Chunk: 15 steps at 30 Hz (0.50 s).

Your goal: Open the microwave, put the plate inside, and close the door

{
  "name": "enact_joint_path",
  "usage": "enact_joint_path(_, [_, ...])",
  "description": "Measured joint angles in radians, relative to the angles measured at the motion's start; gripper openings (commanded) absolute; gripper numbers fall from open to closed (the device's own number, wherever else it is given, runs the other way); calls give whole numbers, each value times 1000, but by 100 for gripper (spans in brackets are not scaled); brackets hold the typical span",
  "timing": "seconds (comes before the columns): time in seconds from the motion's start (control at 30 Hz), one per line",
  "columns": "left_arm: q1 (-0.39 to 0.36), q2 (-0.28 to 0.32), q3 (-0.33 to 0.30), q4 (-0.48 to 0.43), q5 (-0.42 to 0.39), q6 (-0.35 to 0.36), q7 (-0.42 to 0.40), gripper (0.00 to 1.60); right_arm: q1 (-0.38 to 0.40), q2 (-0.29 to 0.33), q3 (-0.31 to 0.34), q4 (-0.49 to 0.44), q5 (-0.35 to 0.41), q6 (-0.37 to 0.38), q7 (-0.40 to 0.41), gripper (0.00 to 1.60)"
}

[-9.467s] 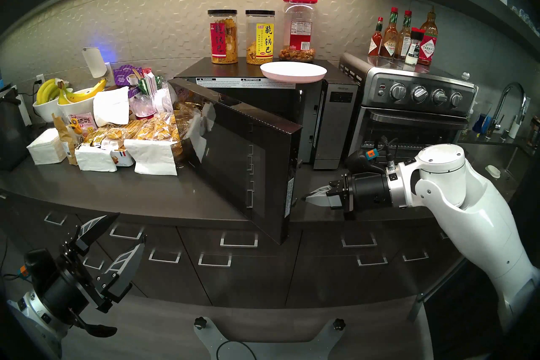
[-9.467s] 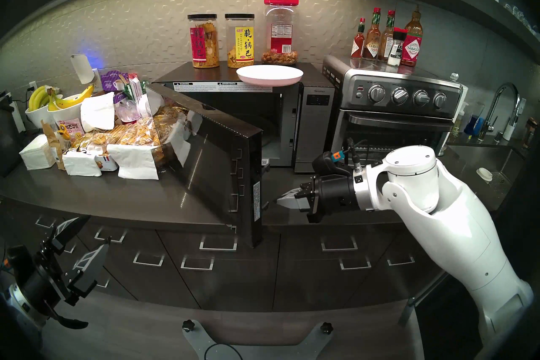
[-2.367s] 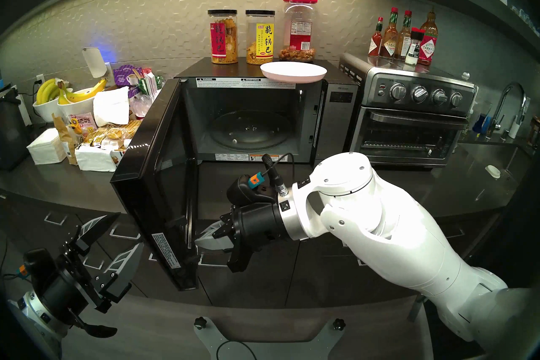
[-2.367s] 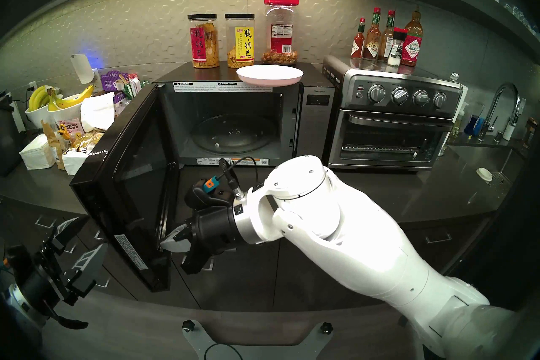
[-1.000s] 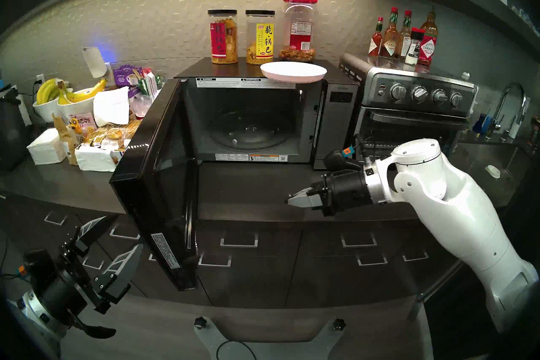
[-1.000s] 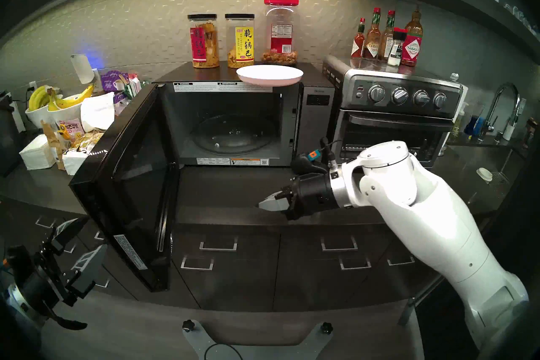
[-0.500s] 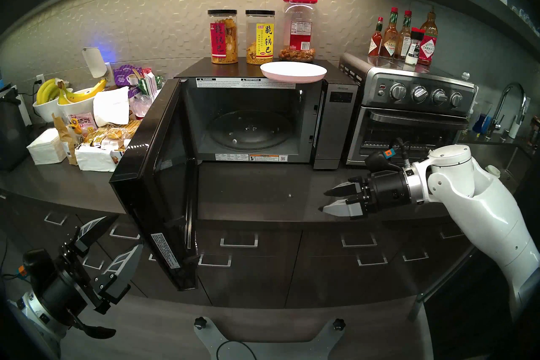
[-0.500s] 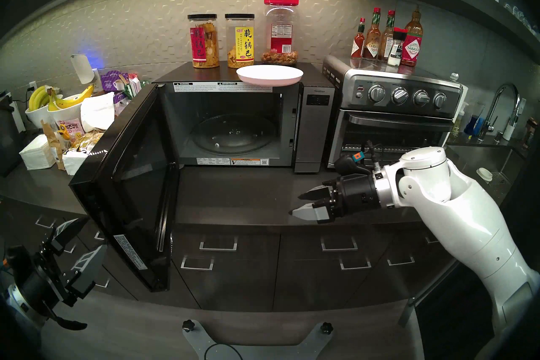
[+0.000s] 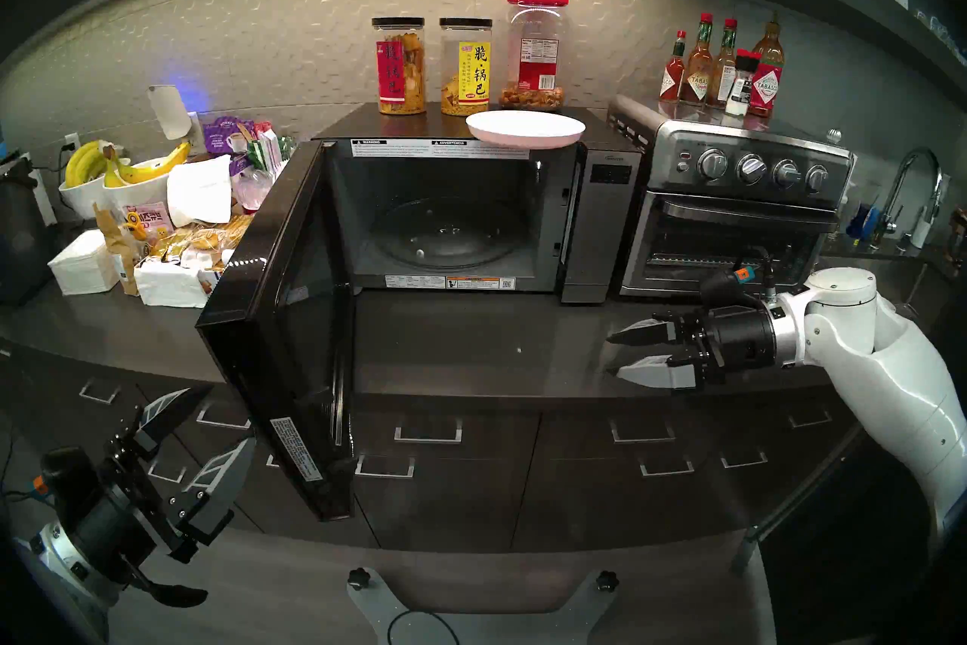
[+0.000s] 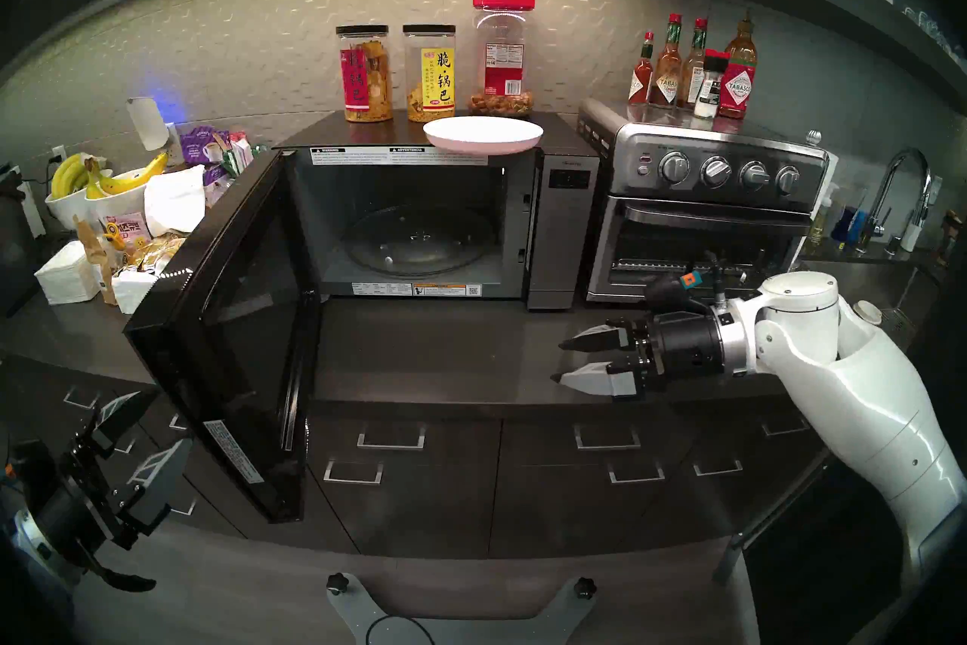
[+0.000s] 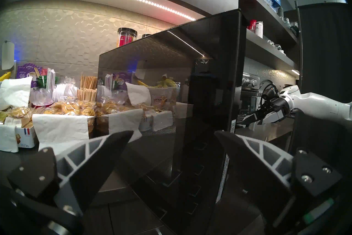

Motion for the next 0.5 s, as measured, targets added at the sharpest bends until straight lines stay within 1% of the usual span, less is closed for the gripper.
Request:
enact_joint_path(0.17, [-1,-1,0,0,0,1,0,160,-33,-8,27,-8,0,-40,-15,160])
enact_joint_path(0.5, [-3,-2,0,0,1,2,-1,160,-86,-13,83,-19,5,-73,-34,160])
